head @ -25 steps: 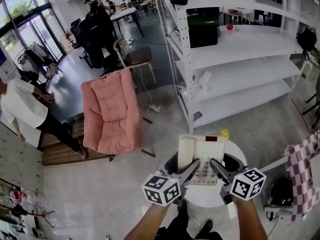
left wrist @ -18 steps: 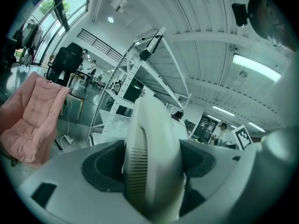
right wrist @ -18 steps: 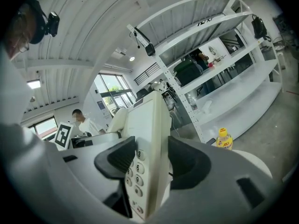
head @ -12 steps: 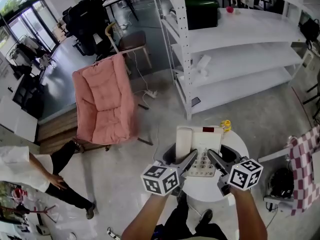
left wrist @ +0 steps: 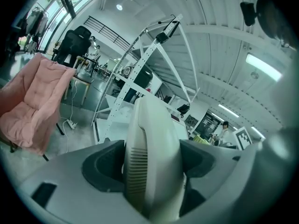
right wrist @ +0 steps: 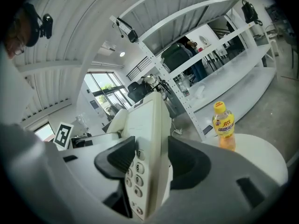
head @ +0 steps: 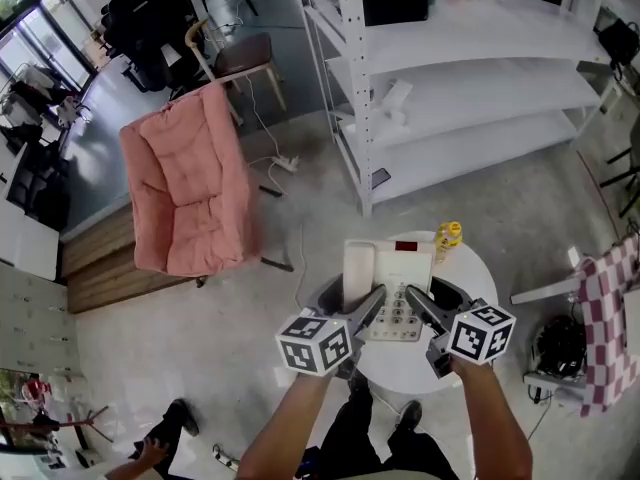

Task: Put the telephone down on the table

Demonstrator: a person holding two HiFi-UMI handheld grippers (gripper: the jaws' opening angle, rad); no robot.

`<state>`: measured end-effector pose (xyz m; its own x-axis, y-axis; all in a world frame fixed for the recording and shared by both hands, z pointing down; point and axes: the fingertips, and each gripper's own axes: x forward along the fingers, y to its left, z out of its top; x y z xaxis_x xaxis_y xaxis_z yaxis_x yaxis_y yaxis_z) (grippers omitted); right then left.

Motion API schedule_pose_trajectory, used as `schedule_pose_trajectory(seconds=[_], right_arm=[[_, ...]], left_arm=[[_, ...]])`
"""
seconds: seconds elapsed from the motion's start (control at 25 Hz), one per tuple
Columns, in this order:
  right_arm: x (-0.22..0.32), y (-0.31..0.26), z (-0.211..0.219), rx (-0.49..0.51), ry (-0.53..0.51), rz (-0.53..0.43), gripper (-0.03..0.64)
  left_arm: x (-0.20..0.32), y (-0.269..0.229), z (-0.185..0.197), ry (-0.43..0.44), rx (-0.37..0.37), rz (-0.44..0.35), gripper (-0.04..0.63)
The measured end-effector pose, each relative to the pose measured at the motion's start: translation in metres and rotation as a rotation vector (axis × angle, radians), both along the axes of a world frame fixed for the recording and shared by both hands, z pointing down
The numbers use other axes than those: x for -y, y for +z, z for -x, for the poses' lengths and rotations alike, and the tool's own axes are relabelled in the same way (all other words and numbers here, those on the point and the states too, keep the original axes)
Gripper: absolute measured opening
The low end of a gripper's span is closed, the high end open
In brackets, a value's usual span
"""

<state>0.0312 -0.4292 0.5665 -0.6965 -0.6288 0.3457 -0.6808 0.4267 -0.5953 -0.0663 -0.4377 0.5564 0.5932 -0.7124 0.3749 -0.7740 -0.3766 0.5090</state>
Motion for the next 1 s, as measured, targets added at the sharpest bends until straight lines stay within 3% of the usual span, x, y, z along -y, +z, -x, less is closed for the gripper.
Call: schedule_pose_trajectory(seconds=[1.0], right_arm=[[0.026,0.141,0.012,0.005,0.028,0.197,0.202]], left_arm=[[0.03,0.145,0.013,0.022,0.002,0.203,0.345]])
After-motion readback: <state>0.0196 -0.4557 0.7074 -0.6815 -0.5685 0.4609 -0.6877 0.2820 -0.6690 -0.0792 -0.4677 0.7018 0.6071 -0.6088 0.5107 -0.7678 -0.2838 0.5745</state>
